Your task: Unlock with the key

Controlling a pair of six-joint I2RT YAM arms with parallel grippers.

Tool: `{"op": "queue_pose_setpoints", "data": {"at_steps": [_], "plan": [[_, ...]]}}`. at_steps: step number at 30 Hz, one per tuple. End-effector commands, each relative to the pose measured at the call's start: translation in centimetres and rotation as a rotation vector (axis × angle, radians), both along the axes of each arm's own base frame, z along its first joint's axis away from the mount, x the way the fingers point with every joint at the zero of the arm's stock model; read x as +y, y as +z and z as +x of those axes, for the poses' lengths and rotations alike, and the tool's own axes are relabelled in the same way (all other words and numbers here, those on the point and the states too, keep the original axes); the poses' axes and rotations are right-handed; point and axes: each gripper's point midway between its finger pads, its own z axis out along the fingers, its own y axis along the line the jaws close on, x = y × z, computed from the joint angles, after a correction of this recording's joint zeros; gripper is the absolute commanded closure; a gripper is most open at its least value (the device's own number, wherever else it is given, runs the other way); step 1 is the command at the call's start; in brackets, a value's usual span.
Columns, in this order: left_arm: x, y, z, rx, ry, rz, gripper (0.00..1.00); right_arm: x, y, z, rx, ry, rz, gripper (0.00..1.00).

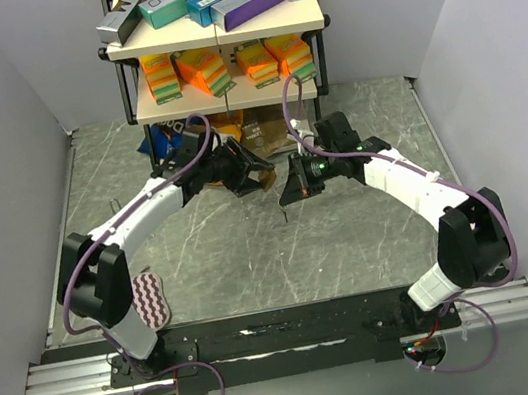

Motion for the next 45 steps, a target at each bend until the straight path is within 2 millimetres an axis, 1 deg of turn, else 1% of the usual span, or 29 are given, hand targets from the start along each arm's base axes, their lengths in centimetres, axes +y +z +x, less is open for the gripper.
{"op": "queue_pose_setpoints", "data": {"at_steps": [1, 13, 26, 35, 45], "plan": [[-0.7, 4.9, -0.4, -0.103, -0.009, -0.093, 0.99, 0.5, 1.6, 0.6, -0.026, 0.004, 0.021, 1.00], [-0.8, 4.2, -1.0, -0.093, -0.016, -0.063, 0.99, 0.4, 2.3, 0.6, -0.048, -0.006, 0.024, 1.00], [-0.7, 3.9, -1.2, -0.091, -0.014, -0.058, 0.99, 0.0, 2.3, 0.9, -0.059, -0.030, 0.007, 1.00], [-1.0, 3.3, -1.7, -0.080, -0.026, -0.054, 0.99, -0.1, 2.9, 1.1, -0.079, -0.039, 0.011, 1.00], [-1.2, 3.0, -1.7, -0.073, -0.034, -0.053, 0.99, 0.1, 2.9, 1.0, -0.075, -0.032, 0.018, 1.00]]}}
